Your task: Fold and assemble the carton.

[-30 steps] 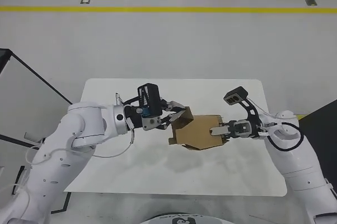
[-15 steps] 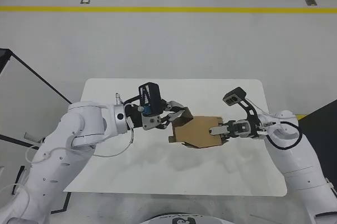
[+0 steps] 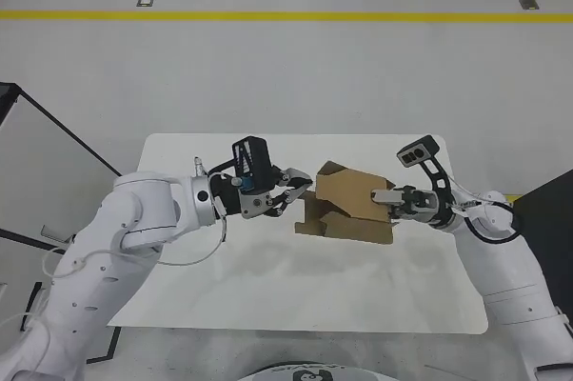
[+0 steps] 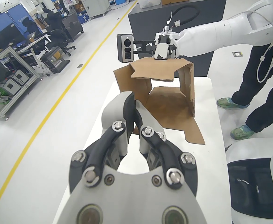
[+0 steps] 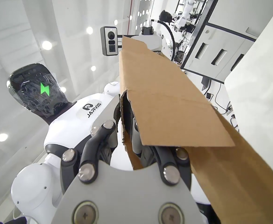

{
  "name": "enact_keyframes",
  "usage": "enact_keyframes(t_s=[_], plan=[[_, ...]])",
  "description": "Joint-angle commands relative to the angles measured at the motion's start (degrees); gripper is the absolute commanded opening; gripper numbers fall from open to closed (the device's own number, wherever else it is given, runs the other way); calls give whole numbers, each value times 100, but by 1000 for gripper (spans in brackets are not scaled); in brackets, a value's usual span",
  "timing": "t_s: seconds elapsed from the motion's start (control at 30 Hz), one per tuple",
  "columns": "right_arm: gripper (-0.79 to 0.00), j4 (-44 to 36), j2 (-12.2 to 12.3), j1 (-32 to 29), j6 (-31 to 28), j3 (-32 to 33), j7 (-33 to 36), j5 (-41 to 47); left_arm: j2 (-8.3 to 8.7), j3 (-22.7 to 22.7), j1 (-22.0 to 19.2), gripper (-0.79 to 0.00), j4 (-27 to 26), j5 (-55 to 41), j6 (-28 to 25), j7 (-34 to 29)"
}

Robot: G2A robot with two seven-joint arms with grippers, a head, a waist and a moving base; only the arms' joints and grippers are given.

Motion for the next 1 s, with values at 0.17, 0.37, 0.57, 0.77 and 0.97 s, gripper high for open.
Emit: enact_keyframes(t_s=[0.17, 0.37, 0.57, 0.77, 0.97], plan=[[-785, 14, -28, 8, 37, -16, -231, -22, -21, 132, -55, -785, -29, -23, -41, 0], [-785, -19, -40, 5, 7, 10, -239, -70, -25, 97, -62, -785, -3, 1, 66, 3], [-785, -71, -25, -33, -8, 106, -273, -316, -5, -37, -20, -785, -53, 5, 53, -41], [-785, -207, -11, -88, 24, 143, -432, -667, -6, -14, -32, -785, -53, -13, 17, -79], [-785, -255, -7, -132, 37, 177, -590, -842, -18, 74, -81, -785, -35, -63, -13, -116]])
